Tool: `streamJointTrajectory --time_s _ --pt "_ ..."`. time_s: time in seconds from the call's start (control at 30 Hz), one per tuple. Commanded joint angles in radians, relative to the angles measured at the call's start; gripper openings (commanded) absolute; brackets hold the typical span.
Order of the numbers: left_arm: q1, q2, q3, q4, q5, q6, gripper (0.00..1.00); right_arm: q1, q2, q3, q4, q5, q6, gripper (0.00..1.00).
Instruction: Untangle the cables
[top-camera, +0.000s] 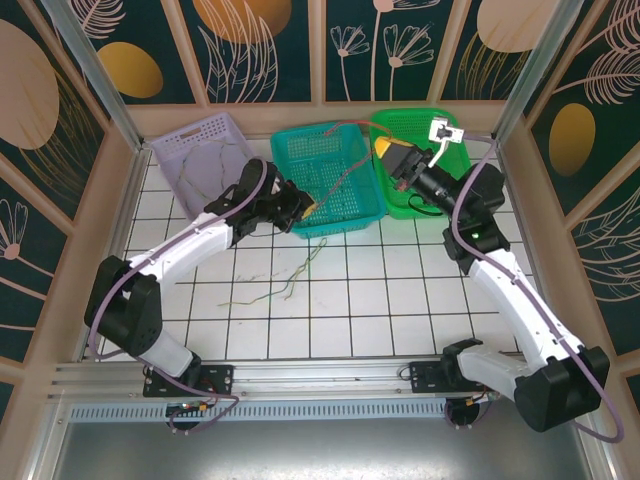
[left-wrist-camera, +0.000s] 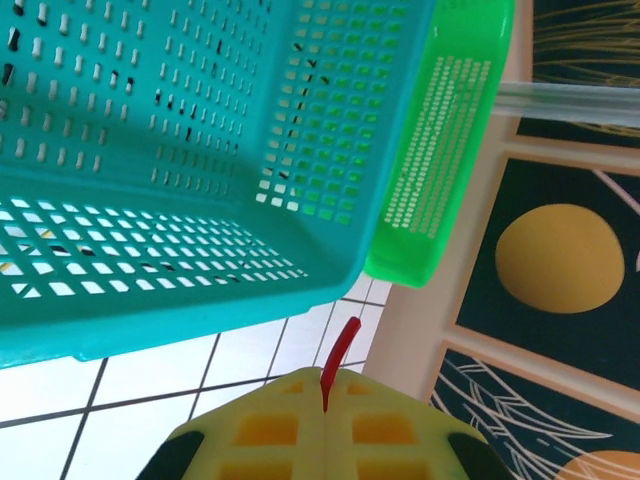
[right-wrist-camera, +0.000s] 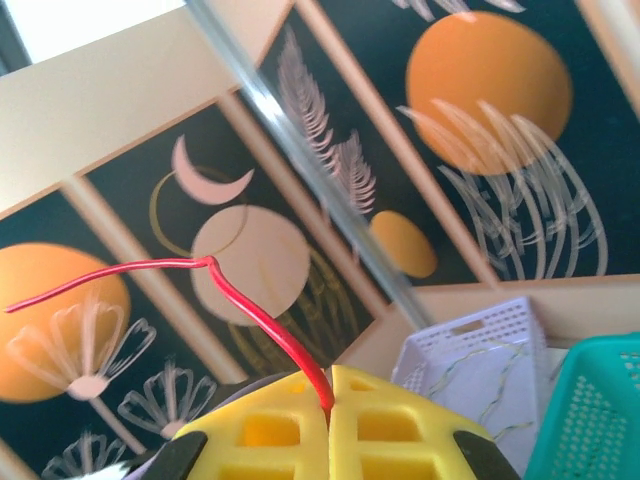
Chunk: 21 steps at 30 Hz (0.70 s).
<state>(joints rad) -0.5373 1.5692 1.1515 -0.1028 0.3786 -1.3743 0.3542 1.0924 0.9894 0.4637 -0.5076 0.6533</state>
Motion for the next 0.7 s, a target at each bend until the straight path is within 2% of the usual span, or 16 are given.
streamJointTrajectory --time_s 0.0,0.13,0.17,0.2,0.23,0.27,0.37,0.53,0.67 --pt "0.005 -0.015 0.019 0.005 -0.026 -0.065 0.0 0.026 0.03 0.079 -0.029 0.184 -0.048 0.0" --pt "0.0 -0.028 0.025 0.019 0.008 -0.056 0.0 0.043 0.084 0.165 -0.099 0.186 -0.1 0.0" --pt "0.002 -0.037 0.036 0.008 0.001 -0.048 0.08 0.045 0.097 0.188 -0.127 0.178 -0.121 0.0" --pt "0.001 -0.054 0.056 -0.022 -0.023 -0.031 0.21 0.047 0.109 0.212 -0.16 0.173 -0.147 0.0" --pt "0.001 -0.076 0.088 -0.069 -0.072 -0.008 0.35 0.047 0.116 0.23 -0.194 0.175 -0.173 0.0" --pt "0.0 -0.096 0.121 -0.107 -0.113 0.015 0.44 0.046 0.122 0.242 -0.221 0.177 -0.194 0.0" --pt "0.001 -0.146 0.243 -0.227 -0.227 0.089 0.61 0.044 0.141 0.279 -0.301 0.176 -0.268 0.0" --pt "0.001 -0.155 0.431 -0.357 -0.306 0.133 0.67 0.045 0.162 0.308 -0.347 0.197 -0.315 0.0" --pt "-0.001 -0.147 0.504 -0.257 -0.276 0.078 0.69 0.068 0.181 0.319 -0.367 0.245 -0.34 0.0"
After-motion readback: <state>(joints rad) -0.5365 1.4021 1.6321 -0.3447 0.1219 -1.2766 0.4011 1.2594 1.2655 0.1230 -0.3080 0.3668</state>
